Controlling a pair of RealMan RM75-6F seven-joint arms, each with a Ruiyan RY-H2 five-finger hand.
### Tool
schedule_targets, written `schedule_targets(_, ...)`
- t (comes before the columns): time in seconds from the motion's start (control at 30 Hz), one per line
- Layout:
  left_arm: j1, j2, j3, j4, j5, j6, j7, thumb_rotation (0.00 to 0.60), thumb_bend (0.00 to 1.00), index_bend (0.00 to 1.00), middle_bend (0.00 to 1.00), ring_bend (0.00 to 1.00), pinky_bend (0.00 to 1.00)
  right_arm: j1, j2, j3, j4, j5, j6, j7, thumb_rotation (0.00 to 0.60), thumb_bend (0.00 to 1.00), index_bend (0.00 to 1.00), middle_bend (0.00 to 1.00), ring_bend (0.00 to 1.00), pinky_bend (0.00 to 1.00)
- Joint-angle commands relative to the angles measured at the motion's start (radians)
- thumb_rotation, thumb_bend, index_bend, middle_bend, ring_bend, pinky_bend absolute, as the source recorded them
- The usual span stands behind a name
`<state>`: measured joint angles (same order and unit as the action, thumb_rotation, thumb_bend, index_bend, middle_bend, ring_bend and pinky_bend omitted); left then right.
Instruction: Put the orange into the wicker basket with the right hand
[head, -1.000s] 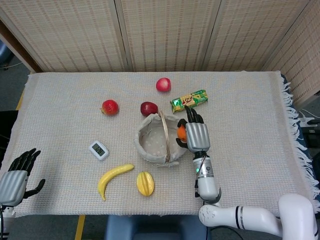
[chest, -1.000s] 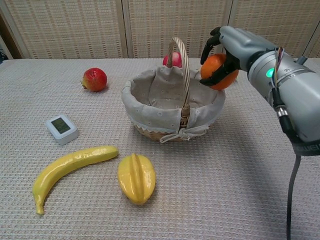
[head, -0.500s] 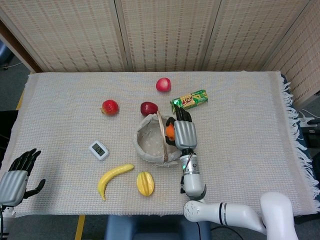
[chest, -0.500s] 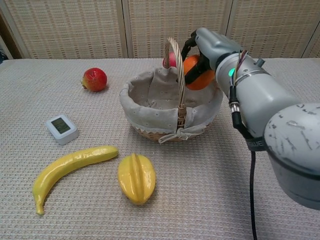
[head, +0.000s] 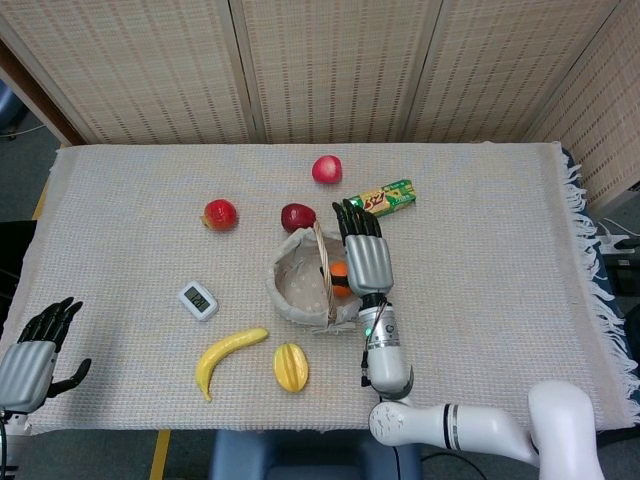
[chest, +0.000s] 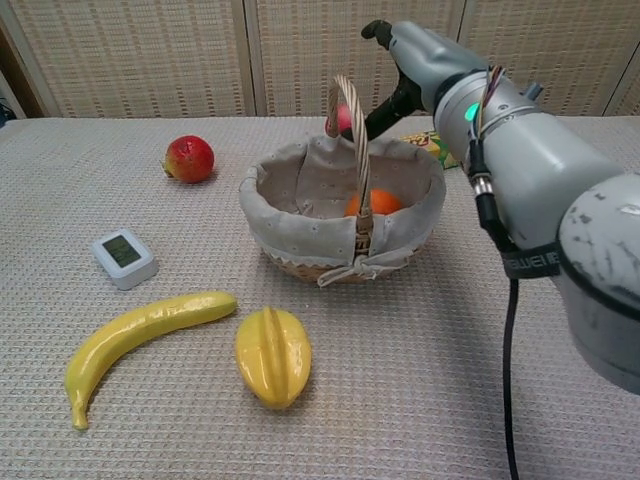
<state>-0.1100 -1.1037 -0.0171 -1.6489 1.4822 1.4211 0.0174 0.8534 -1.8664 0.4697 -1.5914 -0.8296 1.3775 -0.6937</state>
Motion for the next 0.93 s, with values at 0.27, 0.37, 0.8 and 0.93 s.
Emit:
schedule_targets(0.27,0.004,0.003,0.001,-0.002,-0.004,0.004,0.01,0.6,0.33,0.0,0.0,0.0,0.1,-0.233,0.417,-0.227,-0.431,-0.128,0.036,-0.014,0.551,0.11,0.0,0.0,0.0,0.04)
schedule_targets(0.37,0.005,0.0,0.0,-0.003,-0.004,0.007,0.019,0.6,0.33,0.0,0.0,0.0,0.11,-0.331,0.564,-0.351,-0.498,-0.245,0.067,0.019,0.55,0.11,0.0,0.0,0.0,0.02)
schedule_targets(0.8,0.007,-0.011,-0.003,0.004,0.003,0.02,0.041,0.6,0.33,0.0,0.0,0.0,0.1,-0.656,0.676,-0.646,-0.207,-0.675,0.269,0.35,0.549,0.11,0.0,0.0,0.0,0.01)
schedule_targets(0.93,0.007,-0.011,-0.001,0.005,0.011,0.025,0.04,0.6,0.33,0.0,0.0,0.0,0.1,-0.693,0.655,-0.63,-0.114,-0.713,0.304,0.414,0.55,0.1,0.0,0.0,0.0,0.01)
